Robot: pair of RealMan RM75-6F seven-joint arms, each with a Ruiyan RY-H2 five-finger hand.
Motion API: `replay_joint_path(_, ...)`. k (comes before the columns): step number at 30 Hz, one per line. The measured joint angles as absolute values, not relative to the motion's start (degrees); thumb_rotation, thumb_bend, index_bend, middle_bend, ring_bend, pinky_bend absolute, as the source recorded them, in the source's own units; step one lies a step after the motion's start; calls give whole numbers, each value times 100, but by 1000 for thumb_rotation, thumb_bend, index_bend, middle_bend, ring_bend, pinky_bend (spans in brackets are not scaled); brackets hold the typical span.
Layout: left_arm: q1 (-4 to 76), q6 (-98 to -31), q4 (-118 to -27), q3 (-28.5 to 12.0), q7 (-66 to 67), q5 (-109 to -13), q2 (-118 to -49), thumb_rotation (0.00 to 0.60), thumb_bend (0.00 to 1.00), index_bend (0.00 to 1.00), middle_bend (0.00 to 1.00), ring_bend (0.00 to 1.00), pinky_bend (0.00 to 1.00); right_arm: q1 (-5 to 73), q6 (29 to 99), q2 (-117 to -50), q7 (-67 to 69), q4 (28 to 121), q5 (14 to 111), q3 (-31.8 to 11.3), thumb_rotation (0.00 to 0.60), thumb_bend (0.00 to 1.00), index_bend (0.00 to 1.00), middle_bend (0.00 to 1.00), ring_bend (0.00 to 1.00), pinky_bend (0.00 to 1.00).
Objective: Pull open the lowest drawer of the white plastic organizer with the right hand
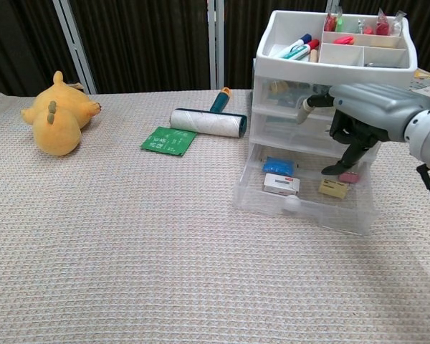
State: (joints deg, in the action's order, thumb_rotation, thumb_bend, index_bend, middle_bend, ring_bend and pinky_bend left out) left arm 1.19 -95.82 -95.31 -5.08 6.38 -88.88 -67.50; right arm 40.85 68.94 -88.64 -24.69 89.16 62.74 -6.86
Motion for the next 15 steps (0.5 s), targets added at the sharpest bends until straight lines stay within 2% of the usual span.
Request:
replay_joint_path(4,122,-9573,-9537,-510,640,-8884,-6749,600,68,0,0,0,0,4105,6861,-8993,-2060,8273,7037,-477,600,0,326,952,926,675)
replay_joint_path(15,129,-9548,-9547,-501,670,-8896,-6755,600,68,0,0,0,0,4095,6751,-9100,-1266,7714,8022,-167,600,0,379,959,926,675)
